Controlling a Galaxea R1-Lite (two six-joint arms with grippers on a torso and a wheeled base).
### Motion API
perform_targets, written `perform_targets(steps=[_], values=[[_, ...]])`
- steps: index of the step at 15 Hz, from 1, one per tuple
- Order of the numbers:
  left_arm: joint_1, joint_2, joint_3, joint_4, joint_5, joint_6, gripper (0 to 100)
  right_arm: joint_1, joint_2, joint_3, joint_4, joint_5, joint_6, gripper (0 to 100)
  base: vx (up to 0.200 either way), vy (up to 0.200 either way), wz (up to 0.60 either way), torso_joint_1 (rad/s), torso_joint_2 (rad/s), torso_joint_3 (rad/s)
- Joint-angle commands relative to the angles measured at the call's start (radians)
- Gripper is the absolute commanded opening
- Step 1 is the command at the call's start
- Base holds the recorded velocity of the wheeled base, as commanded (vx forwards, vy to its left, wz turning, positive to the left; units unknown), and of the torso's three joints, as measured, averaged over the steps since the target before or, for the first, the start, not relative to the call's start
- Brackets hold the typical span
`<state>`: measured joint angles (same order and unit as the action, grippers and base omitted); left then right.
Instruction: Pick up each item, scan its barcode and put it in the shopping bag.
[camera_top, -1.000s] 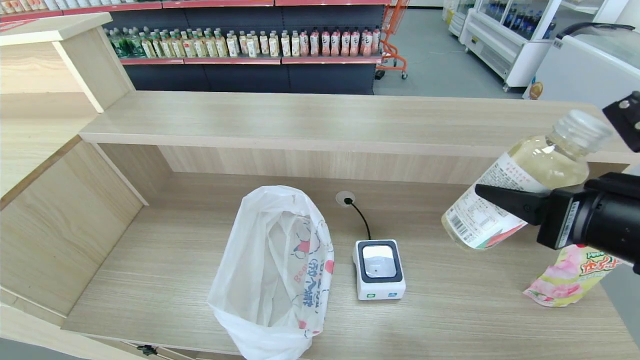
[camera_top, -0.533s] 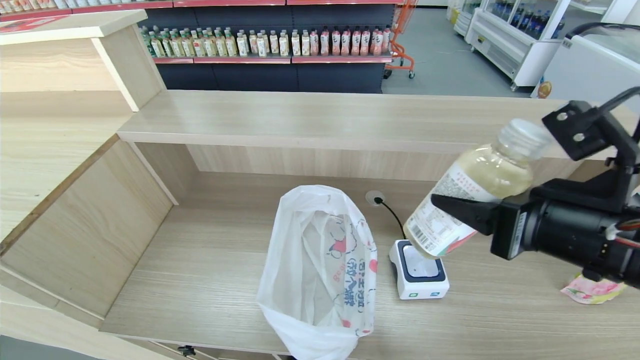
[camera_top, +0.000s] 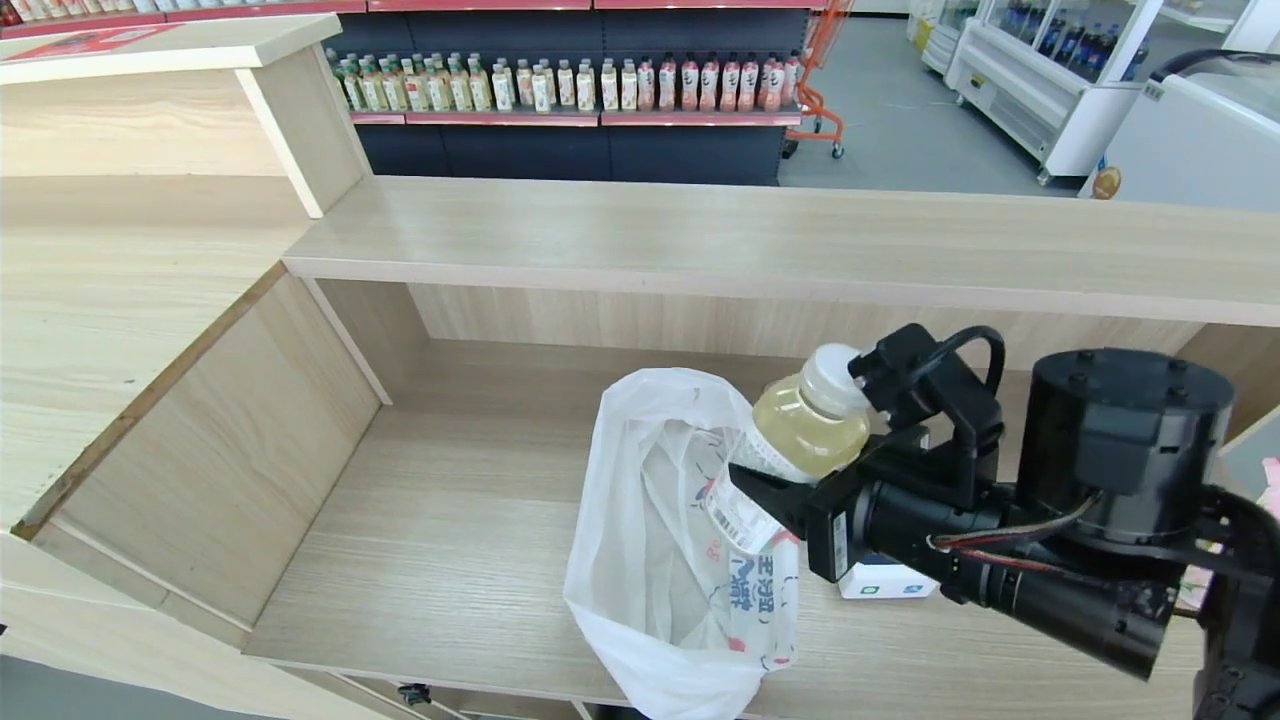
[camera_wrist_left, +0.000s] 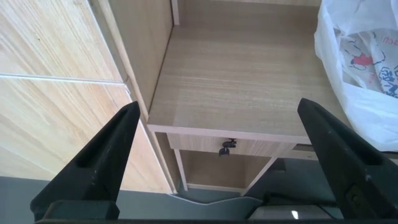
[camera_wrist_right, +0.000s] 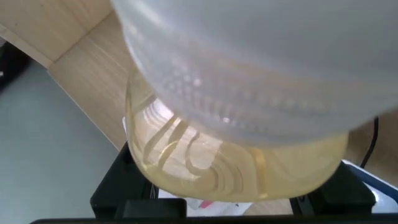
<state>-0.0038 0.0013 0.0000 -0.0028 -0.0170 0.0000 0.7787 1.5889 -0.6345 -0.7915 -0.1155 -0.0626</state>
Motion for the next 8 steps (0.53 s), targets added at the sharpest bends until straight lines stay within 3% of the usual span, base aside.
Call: perform_targets(steps=[1,3,4,5,8], values=[[0.001,0.000,0.000,0.000,0.000,0.000,100,0.001,0.074,0.064,-0.054,0.010,-0.022,0,0.000,0.000,0.00,0.000,0.00,0.000],[0.001,0.000,0.000,0.000,0.000,0.000,100,0.001,0.172,0.174,-0.282,0.023,-0.079,0,0.000,0.000,0.00,0.000,0.00,0.000],[0.001,0.000,0.000,0.000,0.000,0.000,100,0.001,0.192,0.196,-0.333,0.023,-0.088,0,0.000,0.000,0.00,0.000,0.00,0.000],[0.001,0.000,0.000,0.000,0.000,0.000,100,0.008,0.252,0.279,-0.492,0.030,-0.100,0,0.000,0.000,0.00,0.000,0.00,0.000],[0.001,0.000,0.000,0.000,0.000,0.000,100,0.033,0.272,0.343,-0.546,0.096,-0.106,0,0.000,0.000,0.00,0.000,0.00,0.000]])
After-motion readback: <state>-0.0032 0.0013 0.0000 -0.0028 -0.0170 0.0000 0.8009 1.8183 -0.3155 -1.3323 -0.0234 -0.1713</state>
